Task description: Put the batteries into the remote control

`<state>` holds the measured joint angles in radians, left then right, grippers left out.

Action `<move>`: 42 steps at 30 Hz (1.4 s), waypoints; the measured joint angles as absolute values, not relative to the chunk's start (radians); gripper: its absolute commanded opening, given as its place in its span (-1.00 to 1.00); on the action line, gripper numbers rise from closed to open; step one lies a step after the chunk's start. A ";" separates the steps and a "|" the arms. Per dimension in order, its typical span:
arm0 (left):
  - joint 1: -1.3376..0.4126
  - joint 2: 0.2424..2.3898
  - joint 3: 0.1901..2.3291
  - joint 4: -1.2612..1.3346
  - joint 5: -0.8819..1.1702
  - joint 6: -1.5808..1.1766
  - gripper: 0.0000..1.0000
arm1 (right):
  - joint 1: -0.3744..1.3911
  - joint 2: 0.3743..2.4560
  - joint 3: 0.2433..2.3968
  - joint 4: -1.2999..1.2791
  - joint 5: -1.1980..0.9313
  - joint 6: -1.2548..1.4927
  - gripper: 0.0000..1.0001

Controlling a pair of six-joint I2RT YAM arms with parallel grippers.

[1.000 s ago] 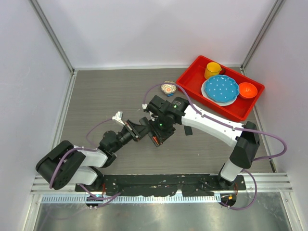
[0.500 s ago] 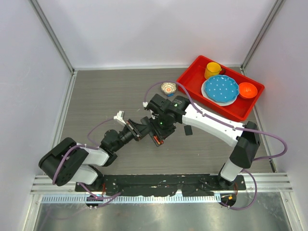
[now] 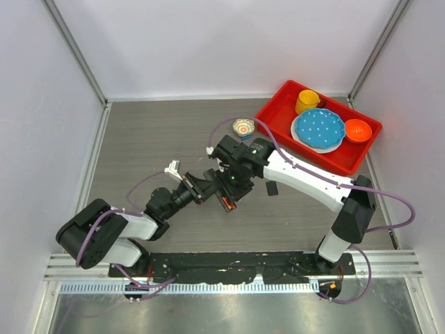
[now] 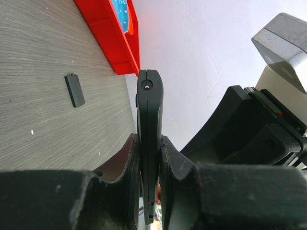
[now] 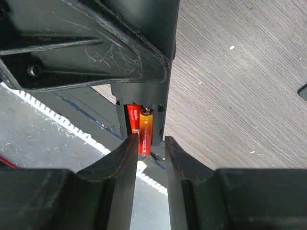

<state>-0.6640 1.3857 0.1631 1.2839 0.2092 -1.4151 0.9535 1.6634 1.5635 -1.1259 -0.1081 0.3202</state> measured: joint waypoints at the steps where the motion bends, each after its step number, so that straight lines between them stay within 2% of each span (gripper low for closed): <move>1: -0.664 1.386 0.163 1.284 0.209 -1.415 -1.00 | 0.953 1.663 1.564 -1.126 -0.111 0.321 -0.31; 13: -0.666 1.392 0.163 1.285 0.209 -1.415 -1.00 | 0.950 1.660 1.602 -1.119 -0.124 0.339 -0.31; 18: -0.666 1.392 0.163 1.285 0.209 -1.415 -1.00 | 0.896 1.562 1.589 -1.017 -0.118 0.374 -0.31; 21: -0.666 1.392 0.163 1.285 0.209 -1.415 -1.00 | 0.824 1.427 1.475 -0.887 -0.117 0.426 -0.28; 24: -0.666 1.390 0.163 1.285 0.209 -1.415 -1.00 | 0.768 1.294 1.311 -0.747 -0.108 0.485 -0.05; 25: -0.666 1.385 0.163 1.285 0.210 -1.415 -1.00 | 0.757 1.253 1.249 -0.694 -0.111 0.505 0.10; 28: -0.666 1.369 0.163 1.285 0.210 -1.416 -1.00 | 0.734 1.188 1.126 -0.590 -0.163 0.550 0.28; 34: -0.666 1.349 0.163 1.290 0.226 -1.433 -1.00 | 0.679 1.184 0.991 -0.388 -0.340 0.645 0.38; 42: -0.666 1.345 0.163 1.289 0.245 -1.439 -1.00 | 0.653 1.176 0.788 -0.139 -0.537 0.794 0.37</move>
